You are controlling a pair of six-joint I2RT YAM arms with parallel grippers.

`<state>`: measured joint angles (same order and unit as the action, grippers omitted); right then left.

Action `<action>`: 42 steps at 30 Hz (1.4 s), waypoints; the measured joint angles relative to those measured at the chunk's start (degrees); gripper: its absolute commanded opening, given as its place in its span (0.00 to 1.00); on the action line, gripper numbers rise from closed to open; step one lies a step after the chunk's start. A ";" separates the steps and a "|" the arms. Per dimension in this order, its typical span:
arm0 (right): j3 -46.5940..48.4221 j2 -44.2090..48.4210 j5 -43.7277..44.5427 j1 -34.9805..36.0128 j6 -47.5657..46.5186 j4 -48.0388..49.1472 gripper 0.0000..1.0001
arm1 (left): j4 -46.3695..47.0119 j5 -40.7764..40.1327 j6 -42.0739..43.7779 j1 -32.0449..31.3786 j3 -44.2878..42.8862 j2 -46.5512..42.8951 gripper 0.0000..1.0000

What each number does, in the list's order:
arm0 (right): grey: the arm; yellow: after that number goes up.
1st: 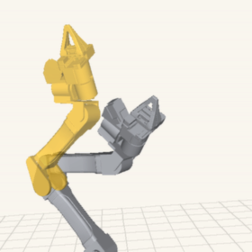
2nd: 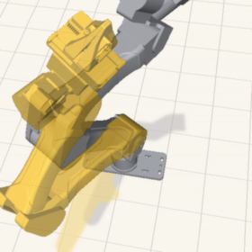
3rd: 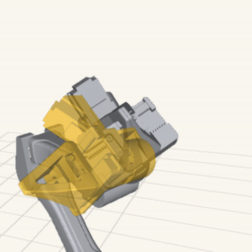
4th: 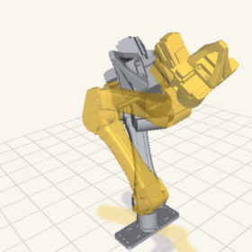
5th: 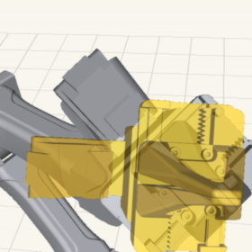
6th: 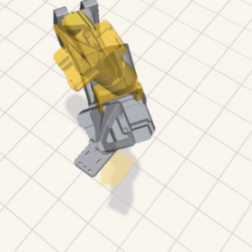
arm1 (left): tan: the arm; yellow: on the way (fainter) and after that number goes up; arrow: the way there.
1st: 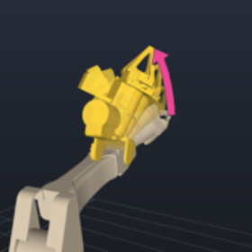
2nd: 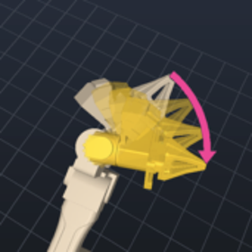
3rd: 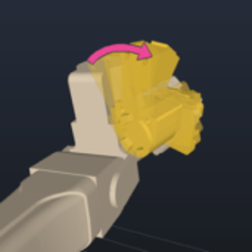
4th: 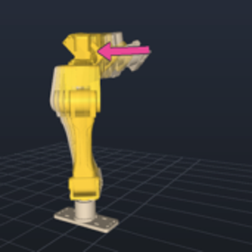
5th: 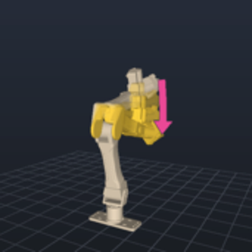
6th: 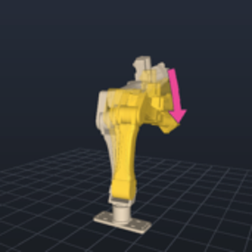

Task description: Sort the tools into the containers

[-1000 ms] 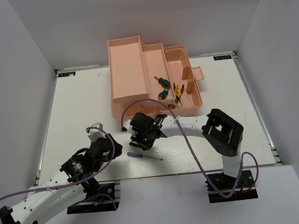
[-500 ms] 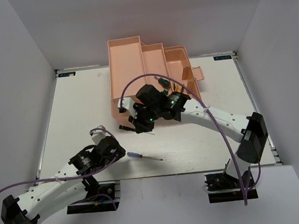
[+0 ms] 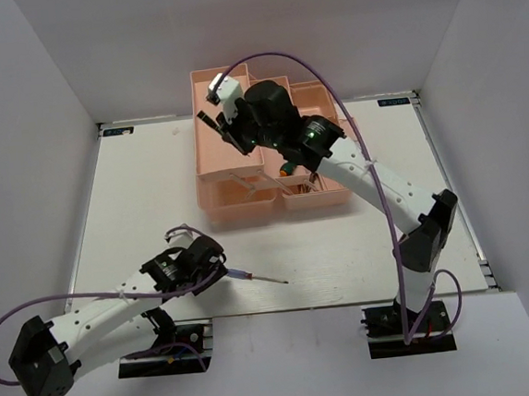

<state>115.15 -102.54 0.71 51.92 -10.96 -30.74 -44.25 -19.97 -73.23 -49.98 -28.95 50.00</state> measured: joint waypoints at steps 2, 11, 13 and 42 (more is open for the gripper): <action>-0.13 -1.27 4.31 -0.85 1.40 2.62 0.05 | -0.39 0.37 -1.25 -0.02 -1.07 3.04 0.65; -5.11 -6.49 8.94 -4.98 4.52 6.58 0.70 | 1.03 2.69 -5.35 -0.42 -3.91 9.66 0.66; -7.10 -5.70 8.20 -6.67 5.57 6.86 0.70 | 1.18 2.86 -6.38 -0.46 -4.81 10.14 0.67; -53.09 28.74 -6.91 -28.76 17.35 11.39 0.70 | 6.95 5.16 -14.47 -0.46 -10.93 29.53 0.17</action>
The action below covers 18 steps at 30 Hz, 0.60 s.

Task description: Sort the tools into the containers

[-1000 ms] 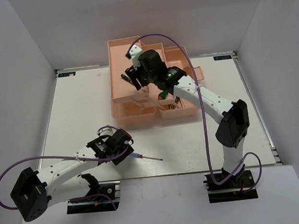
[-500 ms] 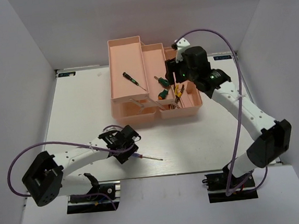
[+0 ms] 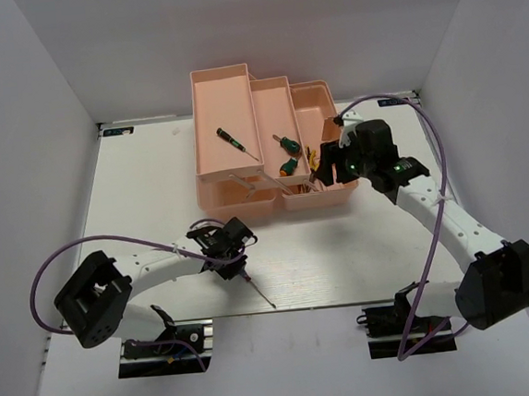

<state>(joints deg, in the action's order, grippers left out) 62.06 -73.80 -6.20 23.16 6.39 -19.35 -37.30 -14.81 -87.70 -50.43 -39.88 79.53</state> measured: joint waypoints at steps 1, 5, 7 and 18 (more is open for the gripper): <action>-0.83 0.61 -0.70 -0.61 0.48 0.20 0.70 | 0.20 0.11 0.13 0.00 0.00 0.00 0.14; -3.41 2.43 -3.96 -2.38 1.77 0.96 0.67 | 0.37 0.22 0.35 0.00 0.00 -0.11 0.00; -4.44 3.08 -5.64 -3.08 2.38 1.25 0.67 | 0.04 0.24 1.16 0.00 0.07 -0.61 0.00; -6.84 4.92 -11.63 -5.49 3.54 2.51 0.70 | 1.36 -0.02 14.19 -0.63 -3.39 -9.53 0.00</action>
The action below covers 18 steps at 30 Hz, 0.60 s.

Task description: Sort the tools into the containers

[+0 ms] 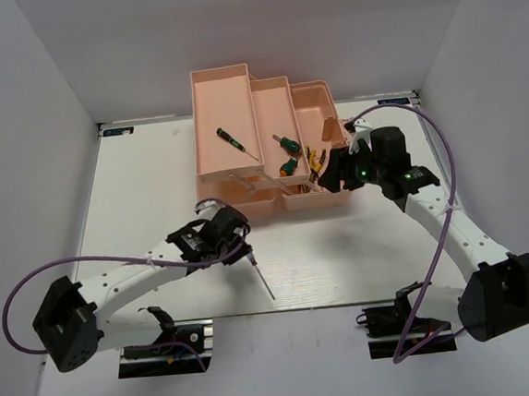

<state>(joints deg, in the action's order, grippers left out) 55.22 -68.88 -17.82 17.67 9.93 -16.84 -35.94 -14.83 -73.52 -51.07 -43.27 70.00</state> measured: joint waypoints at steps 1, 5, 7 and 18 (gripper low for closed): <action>-0.07 0.00 -0.63 -0.11 -0.11 0.13 0.69 | 1.33 0.50 1.90 -0.09 -0.83 -1.09 0.00; -0.37 0.07 -6.03 -0.52 -4.52 0.20 0.00 | 8.20 3.39 11.93 -0.37 -5.18 -5.27 0.00; -0.37 0.09 -10.21 -0.83 -8.02 -0.63 0.00 | 11.61 4.72 17.86 -0.44 -8.17 -6.40 0.00; -0.63 0.22 -25.79 -1.79 -21.53 -5.11 0.00 | 19.17 -5.16 42.38 0.98 -32.20 -2.08 0.00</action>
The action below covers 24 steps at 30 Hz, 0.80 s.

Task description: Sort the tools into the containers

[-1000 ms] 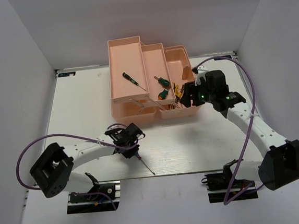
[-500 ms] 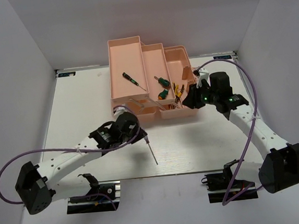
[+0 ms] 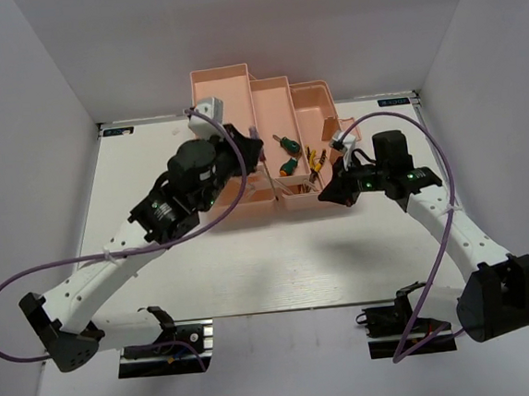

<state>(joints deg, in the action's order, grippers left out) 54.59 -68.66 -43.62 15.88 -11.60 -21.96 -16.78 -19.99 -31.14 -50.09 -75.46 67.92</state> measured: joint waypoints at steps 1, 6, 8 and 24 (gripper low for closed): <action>-0.13 0.00 -0.57 -0.02 -0.79 -0.48 0.00 | 0.28 -2.47 1.53 0.59 -2.25 1.64 0.00; -0.85 -0.20 -3.50 -0.07 -3.43 -1.86 0.00 | 3.10 -13.40 7.67 5.29 -10.93 9.88 0.00; -0.98 -0.83 -4.63 -0.07 -4.33 -2.38 0.00 | 4.44 -16.41 10.10 7.52 -13.05 12.39 0.00; -0.96 -5.31 -7.61 2.67 -9.70 -8.11 0.45 | -1.44 -12.24 14.14 18.80 -33.16 36.17 0.56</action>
<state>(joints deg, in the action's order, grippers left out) 53.63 -73.97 -51.22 18.55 -21.30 -30.06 -18.22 -32.23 -16.99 -31.29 -108.62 104.09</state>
